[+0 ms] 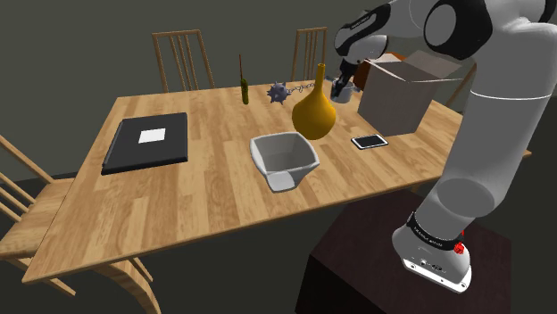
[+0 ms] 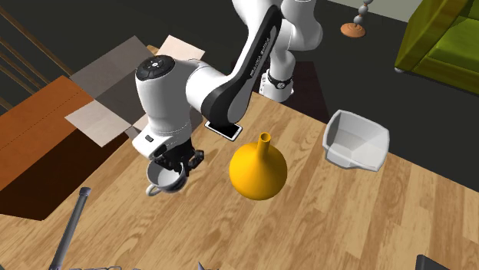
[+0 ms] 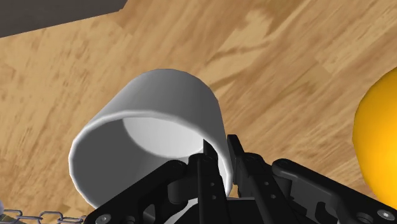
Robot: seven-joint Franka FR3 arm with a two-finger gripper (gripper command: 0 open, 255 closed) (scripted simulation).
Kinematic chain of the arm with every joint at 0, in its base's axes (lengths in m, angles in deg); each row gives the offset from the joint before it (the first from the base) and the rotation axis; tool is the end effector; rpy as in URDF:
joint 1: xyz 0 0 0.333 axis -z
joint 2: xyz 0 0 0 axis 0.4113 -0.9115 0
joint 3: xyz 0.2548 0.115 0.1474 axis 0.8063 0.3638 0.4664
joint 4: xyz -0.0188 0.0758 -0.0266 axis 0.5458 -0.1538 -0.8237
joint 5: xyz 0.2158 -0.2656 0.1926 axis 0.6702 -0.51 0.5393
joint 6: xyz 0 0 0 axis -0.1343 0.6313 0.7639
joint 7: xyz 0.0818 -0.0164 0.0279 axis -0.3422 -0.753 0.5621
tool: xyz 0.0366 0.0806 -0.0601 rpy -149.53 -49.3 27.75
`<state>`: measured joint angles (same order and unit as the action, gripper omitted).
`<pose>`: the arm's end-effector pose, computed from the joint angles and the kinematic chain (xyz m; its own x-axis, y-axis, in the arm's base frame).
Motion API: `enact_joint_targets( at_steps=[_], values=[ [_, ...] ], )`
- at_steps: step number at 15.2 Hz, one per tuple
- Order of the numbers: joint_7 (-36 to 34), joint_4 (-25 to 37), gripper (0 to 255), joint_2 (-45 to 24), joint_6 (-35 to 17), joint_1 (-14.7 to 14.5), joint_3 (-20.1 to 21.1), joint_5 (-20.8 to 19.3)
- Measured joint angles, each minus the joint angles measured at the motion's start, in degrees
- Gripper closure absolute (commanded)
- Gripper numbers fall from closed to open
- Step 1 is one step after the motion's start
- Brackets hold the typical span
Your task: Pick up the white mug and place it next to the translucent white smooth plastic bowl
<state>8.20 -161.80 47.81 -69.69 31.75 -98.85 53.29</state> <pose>0.5092 -0.3644 0.4035 0.9719 0.1095 0.2082 0.0958 -0.9926 0.0748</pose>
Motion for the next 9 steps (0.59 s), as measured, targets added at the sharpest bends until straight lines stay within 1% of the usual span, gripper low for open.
enact_joint_targets(
  at_steps=[9],
  values=[
    [-2.5, 3.5, 255, 2.9, 5.7, -0.8, -0.8, -2.9]
  ],
)
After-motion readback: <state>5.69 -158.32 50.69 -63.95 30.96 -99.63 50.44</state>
